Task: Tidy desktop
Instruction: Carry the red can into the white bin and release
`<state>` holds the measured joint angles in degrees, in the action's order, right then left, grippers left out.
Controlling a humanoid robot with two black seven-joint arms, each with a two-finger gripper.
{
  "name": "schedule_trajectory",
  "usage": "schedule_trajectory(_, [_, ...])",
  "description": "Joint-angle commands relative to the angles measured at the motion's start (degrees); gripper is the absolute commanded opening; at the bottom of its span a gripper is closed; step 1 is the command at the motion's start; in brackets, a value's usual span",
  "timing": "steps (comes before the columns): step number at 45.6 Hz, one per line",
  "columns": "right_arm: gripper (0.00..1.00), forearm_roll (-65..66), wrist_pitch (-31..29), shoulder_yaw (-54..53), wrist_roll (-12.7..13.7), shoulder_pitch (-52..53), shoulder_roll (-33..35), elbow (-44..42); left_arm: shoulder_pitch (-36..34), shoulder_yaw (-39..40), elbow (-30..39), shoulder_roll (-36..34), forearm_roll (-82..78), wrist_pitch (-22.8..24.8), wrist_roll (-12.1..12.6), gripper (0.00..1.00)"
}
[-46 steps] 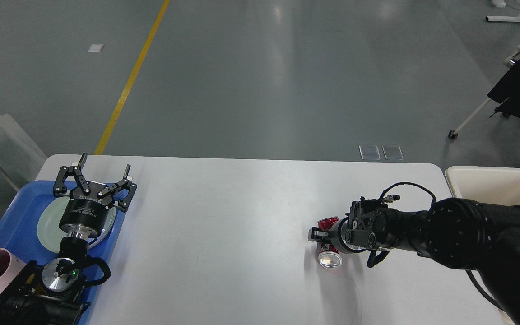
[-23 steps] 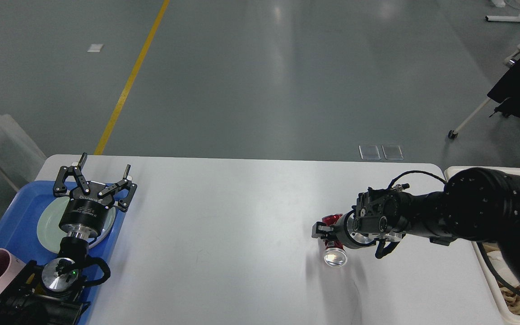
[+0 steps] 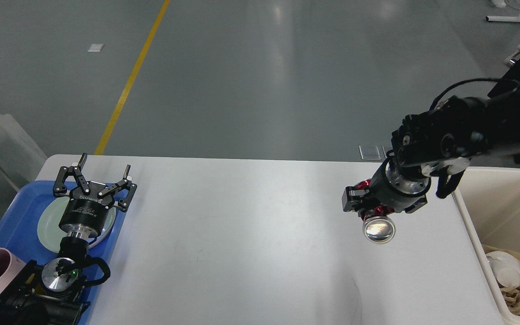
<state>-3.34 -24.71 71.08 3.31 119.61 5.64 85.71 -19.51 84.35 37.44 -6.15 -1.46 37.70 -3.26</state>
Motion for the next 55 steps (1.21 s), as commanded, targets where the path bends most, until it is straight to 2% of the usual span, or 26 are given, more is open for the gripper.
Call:
schedule_trajectory(1, [0.0, 0.26, -11.75, 3.97, -0.06, 10.54, 2.53, 2.18, 0.0, -0.07, 0.0, 0.0, -0.03, 0.0, -0.08, 0.96])
schedule_trajectory(4, [0.0, 0.7, -14.75, 6.86, -0.06, 13.71, 2.97, 2.27, 0.0, -0.07, 0.0, 0.0, -0.03, 0.0, -0.08, 0.96])
schedule_trajectory(9, [0.0, 0.44, -14.32, 8.63, -0.41, 14.16, 2.8, 2.27, 0.0, -0.07, 0.0, 0.0, -0.03, -0.09, -0.08, 0.96])
schedule_trajectory(18, [0.0, 0.0, -12.12, 9.16, -0.59, 13.46, 3.76, 2.27, 0.0, -0.07, 0.0, 0.0, 0.06, 0.0, -0.08, 0.96])
schedule_trajectory(24, [0.0, 0.0, -10.63, 13.63, -0.85, 12.4, 5.52, 2.0, 0.0, -0.07, 0.0, 0.0, -0.03, 0.0, -0.08, 0.96])
schedule_trajectory(33, [0.0, 0.78, -7.29, 20.06, -1.47, 7.4, 11.05, -0.8, 0.09, -0.07, -0.09, -0.09, 0.06, -0.08, -0.08, 0.96])
schedule_trajectory(44, [0.0, 8.52, -6.58, 19.27, -0.68, -8.41, 25.64, -17.49, 0.09, -0.07, -0.09, -0.09, 0.06, -0.09, -0.08, 0.96])
schedule_trajectory(49, [0.0, 9.05, -6.49, 17.6, -0.68, -17.72, 28.63, -28.56, 0.09, -0.07, -0.09, -0.09, -0.03, 0.0, -0.08, 0.96])
schedule_trajectory(55, [0.0, 9.05, -6.49, 9.79, -0.68, -31.96, 31.97, -41.13, 0.09, -0.07, -0.09, -0.09, 0.06, -0.08, -0.08, 0.96])
